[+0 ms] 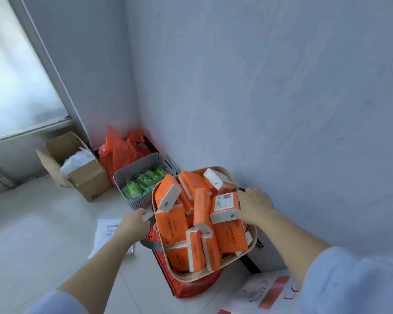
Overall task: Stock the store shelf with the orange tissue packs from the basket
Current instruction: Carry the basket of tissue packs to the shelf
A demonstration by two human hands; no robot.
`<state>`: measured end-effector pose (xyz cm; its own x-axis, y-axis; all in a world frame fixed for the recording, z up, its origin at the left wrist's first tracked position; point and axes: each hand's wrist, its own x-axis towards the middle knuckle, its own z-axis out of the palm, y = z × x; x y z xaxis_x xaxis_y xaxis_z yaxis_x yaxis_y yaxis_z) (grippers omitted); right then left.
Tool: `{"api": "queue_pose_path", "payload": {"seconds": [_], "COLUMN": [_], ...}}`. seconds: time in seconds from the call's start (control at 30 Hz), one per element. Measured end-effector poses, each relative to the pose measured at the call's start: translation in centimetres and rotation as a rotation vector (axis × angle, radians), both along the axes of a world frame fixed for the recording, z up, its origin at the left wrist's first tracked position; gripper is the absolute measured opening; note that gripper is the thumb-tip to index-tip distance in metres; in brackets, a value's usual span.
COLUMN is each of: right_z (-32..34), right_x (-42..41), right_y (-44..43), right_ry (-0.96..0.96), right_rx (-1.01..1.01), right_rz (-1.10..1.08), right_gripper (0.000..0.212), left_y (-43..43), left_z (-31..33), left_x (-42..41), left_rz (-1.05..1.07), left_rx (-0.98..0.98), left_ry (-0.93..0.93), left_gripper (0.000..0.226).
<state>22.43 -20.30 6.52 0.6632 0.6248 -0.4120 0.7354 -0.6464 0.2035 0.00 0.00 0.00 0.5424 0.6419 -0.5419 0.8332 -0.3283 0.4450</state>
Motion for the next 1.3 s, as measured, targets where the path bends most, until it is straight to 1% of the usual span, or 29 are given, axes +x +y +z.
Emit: {"api": "queue_pose_path", "payload": {"seconds": [0.07,0.13,0.27,0.3,0.43,0.47,0.53,0.63,0.7,0.77,0.87,0.97,1.03,1.17,1.3], "right_z": [-0.6,-1.6,-4.0,-4.6,-6.1,-6.3,-6.4,-7.1,-7.9,-9.1,-10.6,-12.6,-14.0,-15.8,-16.6], "right_x": [0.7,1.4,2.4,2.8,4.1,4.3,4.5,4.8,5.2,5.7,6.4,7.3,7.8,8.9,10.1], "right_y": [0.2,-0.1,-0.6,-0.8,-1.6,-1.9,-2.3,-2.7,-2.7,-2.5,-2.2,-2.0,-1.8,-1.1,-0.4], "right_ry": [-0.006,-0.007,0.020,0.029,0.103,0.112,0.120,0.125,0.133,0.128,0.169,0.230,0.282,0.390,0.536], "right_rx": [0.010,0.031,0.094,0.114,0.197,0.213,0.247,0.269,0.280,0.292,0.337,0.373,0.386,0.414,0.532], "right_rz": [-0.022,-0.051,-0.091,-0.103,-0.089,-0.087,-0.099,-0.142,-0.181,-0.230,-0.361,-0.543,-0.669,-0.852,-1.077], "right_gripper": [0.047,0.044,0.035,0.035,0.055,0.060,0.069,0.071,0.067,0.060,0.053,0.055,0.061,0.074,0.091], "left_y": [0.3,0.4,0.2,0.2,0.1,0.2,0.4,0.7,0.8,0.9,1.5,1.7,1.8,1.2,0.8], "left_z": [-1.3,-2.4,-4.4,-4.7,-5.7,-5.9,-6.4,-6.7,-6.4,-6.1,-6.3,-6.4,-6.4,-6.2,-6.5], "left_x": [0.1,0.4,1.2,1.3,1.7,1.8,2.0,2.2,2.5,2.6,2.5,2.4,2.6,3.4,3.6], "left_rz": [0.033,0.021,-0.040,-0.054,-0.091,-0.088,-0.054,0.037,0.106,0.191,0.264,0.289,0.286,0.257,0.259], "left_rx": [-0.034,-0.060,-0.094,-0.099,-0.101,-0.092,-0.065,-0.067,-0.127,-0.213,-0.266,-0.271,-0.262,-0.198,-0.163], "left_ry": [0.027,0.051,0.082,0.100,0.150,0.158,0.148,0.126,0.106,0.074,0.057,0.039,0.036,0.057,0.081], "left_gripper": [0.047,0.046,0.029,0.031,0.046,0.046,0.037,0.018,0.011,0.013,0.021,0.017,0.014,0.007,0.009]}}
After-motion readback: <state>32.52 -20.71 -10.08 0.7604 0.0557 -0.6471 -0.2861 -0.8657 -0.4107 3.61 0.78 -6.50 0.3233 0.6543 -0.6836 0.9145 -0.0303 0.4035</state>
